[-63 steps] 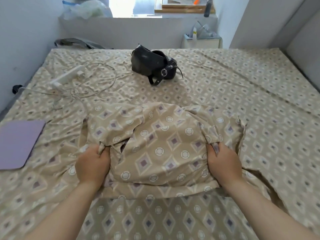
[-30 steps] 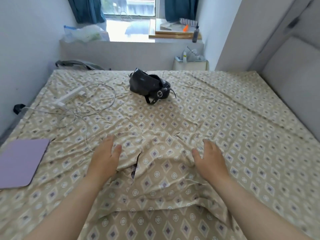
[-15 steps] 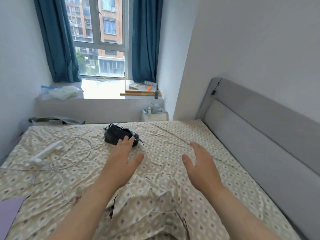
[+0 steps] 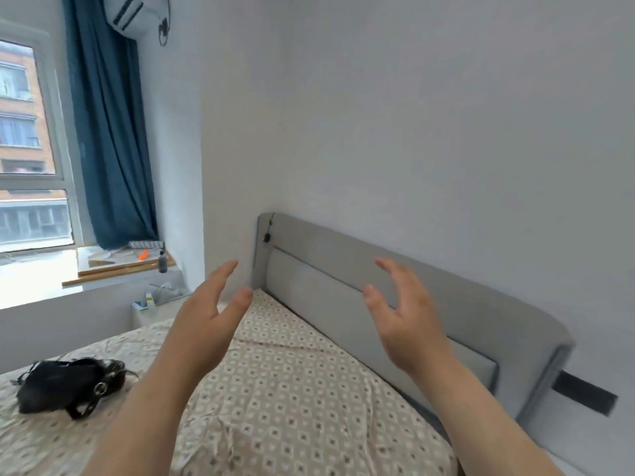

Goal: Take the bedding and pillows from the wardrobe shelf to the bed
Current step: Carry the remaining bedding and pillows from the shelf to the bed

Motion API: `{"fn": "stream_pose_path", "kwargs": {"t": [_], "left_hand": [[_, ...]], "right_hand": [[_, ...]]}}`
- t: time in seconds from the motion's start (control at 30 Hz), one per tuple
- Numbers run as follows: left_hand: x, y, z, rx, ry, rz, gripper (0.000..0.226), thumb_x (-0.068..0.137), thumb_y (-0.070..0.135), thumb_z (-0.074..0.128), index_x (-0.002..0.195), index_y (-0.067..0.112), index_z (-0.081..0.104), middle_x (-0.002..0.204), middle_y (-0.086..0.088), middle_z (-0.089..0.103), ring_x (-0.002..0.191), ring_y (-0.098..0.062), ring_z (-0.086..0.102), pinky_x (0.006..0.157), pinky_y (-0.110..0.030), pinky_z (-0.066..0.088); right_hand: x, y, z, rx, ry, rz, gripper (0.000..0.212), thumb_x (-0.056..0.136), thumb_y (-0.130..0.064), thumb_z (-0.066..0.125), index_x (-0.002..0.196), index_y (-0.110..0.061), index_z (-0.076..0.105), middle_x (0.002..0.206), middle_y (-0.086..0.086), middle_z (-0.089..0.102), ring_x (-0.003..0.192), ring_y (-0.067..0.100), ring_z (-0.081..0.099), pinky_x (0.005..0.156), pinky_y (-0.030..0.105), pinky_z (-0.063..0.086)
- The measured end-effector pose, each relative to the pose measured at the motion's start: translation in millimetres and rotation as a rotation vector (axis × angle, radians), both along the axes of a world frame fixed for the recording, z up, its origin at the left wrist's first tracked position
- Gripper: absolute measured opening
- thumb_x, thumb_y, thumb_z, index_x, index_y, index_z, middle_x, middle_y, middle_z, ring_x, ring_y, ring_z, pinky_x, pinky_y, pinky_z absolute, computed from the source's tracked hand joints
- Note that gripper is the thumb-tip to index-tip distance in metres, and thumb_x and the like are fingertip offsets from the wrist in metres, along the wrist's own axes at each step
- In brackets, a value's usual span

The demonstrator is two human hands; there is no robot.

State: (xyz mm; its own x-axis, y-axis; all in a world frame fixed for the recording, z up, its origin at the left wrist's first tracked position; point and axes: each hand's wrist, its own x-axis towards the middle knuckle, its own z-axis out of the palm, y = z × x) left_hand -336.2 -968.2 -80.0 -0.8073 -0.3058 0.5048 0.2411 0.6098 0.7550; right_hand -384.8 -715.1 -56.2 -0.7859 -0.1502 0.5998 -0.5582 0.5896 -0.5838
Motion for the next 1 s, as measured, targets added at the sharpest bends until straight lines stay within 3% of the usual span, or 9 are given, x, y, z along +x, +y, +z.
{"fn": "stream_pose_path", "kwargs": {"t": [0.2,0.33,0.43,0.57,0.73,0.83,0.87,0.93,1.0], "left_hand": [[16.5,124.8,12.4,-0.004,-0.011,-0.211,0.067,0.078,0.06,0.042,0.142,0.039,0.039,0.141,0.02,0.04,0.133,-0.014,0.041,0.098,-0.034,0.034],[23.9,195.5,15.2,-0.029,0.02,-0.325,0.063,0.082,0.059,0.044,0.141,0.038,0.041,0.142,0.016,0.043,0.129,-0.012,0.042,0.1,-0.035,0.035],[27.4,253.2,11.0,-0.054,0.017,-0.465,0.051,0.093,0.048,0.049,0.142,0.037,0.04,0.136,0.023,0.037,0.134,-0.012,0.038,0.102,-0.033,0.031],[29.3,325.4,12.0,-0.062,-0.01,-0.638,0.049,0.093,0.043,0.05,0.141,0.035,0.042,0.136,0.017,0.041,0.133,-0.013,0.039,0.099,-0.031,0.031],[31.0,427.7,12.4,-0.094,0.011,-0.939,0.063,0.081,0.057,0.045,0.14,0.035,0.043,0.13,0.023,0.041,0.118,0.0,0.039,0.097,-0.028,0.032],[31.7,475.9,13.0,-0.053,-0.008,-1.09,0.052,0.09,0.052,0.051,0.139,0.038,0.042,0.124,0.03,0.044,0.095,0.027,0.044,0.094,-0.028,0.033],[32.2,494.3,12.9,-0.045,-0.017,-1.156,0.053,0.089,0.053,0.053,0.139,0.041,0.042,0.125,0.03,0.044,0.092,0.028,0.044,0.093,-0.028,0.033],[32.8,528.1,11.9,-0.05,-0.01,-1.262,0.056,0.082,0.062,0.051,0.135,0.048,0.041,0.131,0.03,0.04,0.107,0.015,0.043,0.098,-0.03,0.035],[40.6,570.0,14.0,-0.051,-0.038,-1.407,0.045,0.086,0.055,0.056,0.129,0.052,0.04,0.13,0.033,0.038,0.119,0.003,0.037,0.1,-0.03,0.032]], "right_hand": [[63.9,136.8,-9.8,-0.094,-0.055,-0.152,0.052,0.093,-0.046,0.047,0.142,-0.035,0.04,0.135,-0.021,0.04,0.133,0.005,0.037,0.112,0.037,0.033],[101.5,201.9,-14.8,-0.142,-0.075,-0.262,0.05,0.094,-0.043,0.051,0.143,-0.034,0.04,0.141,-0.018,0.042,0.135,0.005,0.036,0.114,0.034,0.031],[136.6,252.6,-18.9,-0.154,-0.066,-0.389,0.049,0.094,-0.041,0.051,0.142,-0.033,0.041,0.137,-0.02,0.043,0.133,0.005,0.039,0.112,0.038,0.035],[188.6,311.3,-18.6,-0.203,-0.092,-0.582,0.047,0.095,-0.033,0.053,0.141,-0.033,0.042,0.132,-0.023,0.041,0.128,0.005,0.04,0.112,0.036,0.034],[254.0,375.7,-25.9,-0.271,-0.087,-0.873,0.046,0.096,-0.032,0.052,0.141,-0.036,0.041,0.135,-0.025,0.04,0.133,0.006,0.038,0.113,0.037,0.033],[281.2,395.5,-24.4,-0.273,-0.084,-1.026,0.048,0.095,-0.035,0.052,0.142,-0.037,0.04,0.136,-0.025,0.039,0.134,0.006,0.037,0.112,0.035,0.032],[290.5,402.6,-23.1,-0.264,-0.08,-1.098,0.05,0.095,-0.036,0.053,0.142,-0.036,0.039,0.136,-0.025,0.038,0.134,0.006,0.037,0.112,0.034,0.032],[306.9,413.6,-19.6,-0.23,-0.078,-1.225,0.054,0.093,-0.043,0.054,0.144,-0.034,0.038,0.137,-0.023,0.038,0.134,0.006,0.036,0.111,0.032,0.032],[330.2,425.1,-15.9,-0.167,-0.05,-1.383,0.061,0.09,-0.051,0.052,0.145,-0.029,0.038,0.138,-0.019,0.039,0.134,0.007,0.037,0.111,0.029,0.031]]}}
